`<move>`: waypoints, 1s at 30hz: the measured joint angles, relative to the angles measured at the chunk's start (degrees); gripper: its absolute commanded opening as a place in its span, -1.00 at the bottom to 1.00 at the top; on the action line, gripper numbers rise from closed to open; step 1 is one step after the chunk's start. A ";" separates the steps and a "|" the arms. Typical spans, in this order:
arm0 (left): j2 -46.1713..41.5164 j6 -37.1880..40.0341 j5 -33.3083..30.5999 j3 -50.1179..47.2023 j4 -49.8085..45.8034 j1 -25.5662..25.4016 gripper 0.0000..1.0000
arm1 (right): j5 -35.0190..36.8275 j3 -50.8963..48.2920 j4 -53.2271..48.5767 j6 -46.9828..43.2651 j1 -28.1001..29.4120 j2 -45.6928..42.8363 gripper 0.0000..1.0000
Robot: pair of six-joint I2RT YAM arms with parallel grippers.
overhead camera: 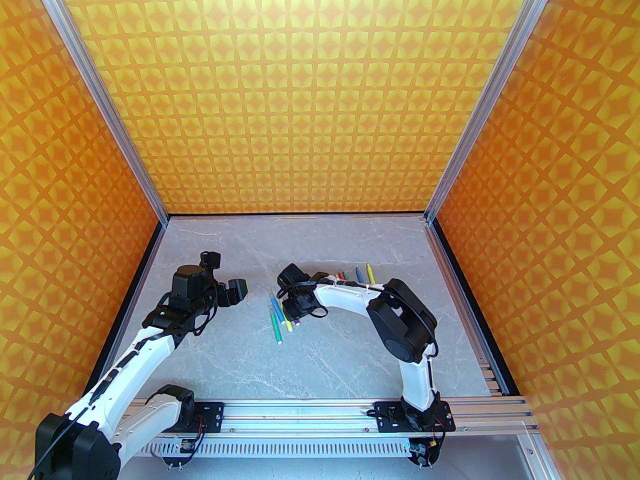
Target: Open the pen caps
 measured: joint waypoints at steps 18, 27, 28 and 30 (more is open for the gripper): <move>-1.73 0.96 0.02 -1.33 0.48 1.09 0.63 | 4.61 15.04 -15.08 -2.80 0.39 8.87 -0.48; -3.15 1.14 0.02 -1.44 0.61 1.25 0.63 | 4.66 21.38 -21.35 -4.22 0.55 12.50 -0.65; -3.15 1.14 0.02 -1.44 0.61 1.25 0.62 | 4.66 21.38 -21.40 -4.22 0.55 12.50 -0.68; -3.15 1.14 0.02 -1.49 0.61 1.29 0.62 | 4.63 21.31 -21.33 -4.20 0.55 12.44 -0.70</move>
